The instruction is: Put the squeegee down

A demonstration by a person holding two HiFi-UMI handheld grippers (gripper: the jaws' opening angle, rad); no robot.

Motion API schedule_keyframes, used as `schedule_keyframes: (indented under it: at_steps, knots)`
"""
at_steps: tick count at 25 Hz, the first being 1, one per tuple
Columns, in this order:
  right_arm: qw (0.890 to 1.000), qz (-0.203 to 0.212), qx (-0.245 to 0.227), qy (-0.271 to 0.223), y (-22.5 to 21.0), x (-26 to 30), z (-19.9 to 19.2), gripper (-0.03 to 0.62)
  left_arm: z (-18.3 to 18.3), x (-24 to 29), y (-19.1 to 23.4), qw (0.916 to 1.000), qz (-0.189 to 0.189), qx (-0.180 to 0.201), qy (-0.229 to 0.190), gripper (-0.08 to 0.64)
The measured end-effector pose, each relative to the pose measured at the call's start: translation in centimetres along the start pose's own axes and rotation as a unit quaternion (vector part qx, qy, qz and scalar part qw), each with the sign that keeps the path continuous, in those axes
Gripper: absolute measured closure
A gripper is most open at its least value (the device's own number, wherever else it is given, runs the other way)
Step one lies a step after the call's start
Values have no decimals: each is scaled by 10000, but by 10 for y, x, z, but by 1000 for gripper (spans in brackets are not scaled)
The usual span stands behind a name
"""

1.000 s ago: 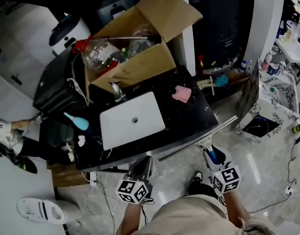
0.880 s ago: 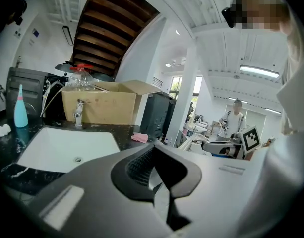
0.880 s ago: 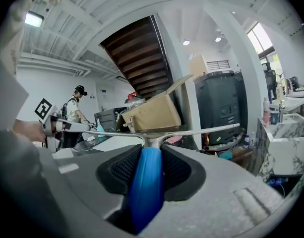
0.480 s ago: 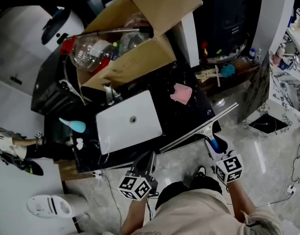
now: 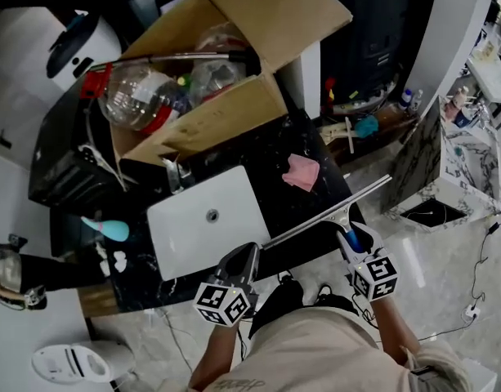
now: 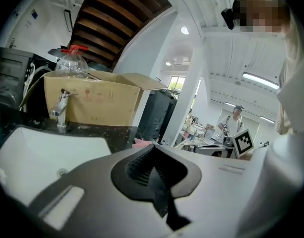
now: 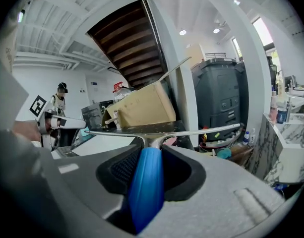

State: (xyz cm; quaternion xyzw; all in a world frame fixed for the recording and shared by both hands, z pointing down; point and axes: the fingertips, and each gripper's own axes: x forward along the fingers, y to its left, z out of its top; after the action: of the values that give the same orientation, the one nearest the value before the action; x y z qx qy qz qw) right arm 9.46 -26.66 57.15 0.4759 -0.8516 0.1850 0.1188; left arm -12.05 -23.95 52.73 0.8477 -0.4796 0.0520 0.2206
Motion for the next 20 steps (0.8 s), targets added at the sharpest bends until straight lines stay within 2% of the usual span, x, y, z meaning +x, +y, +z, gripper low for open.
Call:
schedule_keyframes:
  at_steps: [4,11,20]
  knots:
    - [9997,-247,57,-55,1,23,20,463,32,17,23,9992,-300,233,-133,543]
    - [9984,-515,-127,169,0,69,22,463,49,32,59,9978,-602,167,-225,543]
    - [9949,-484,-386,792,-12,124,-1,462,56,32,94,9991,-293,-21,-320,543]
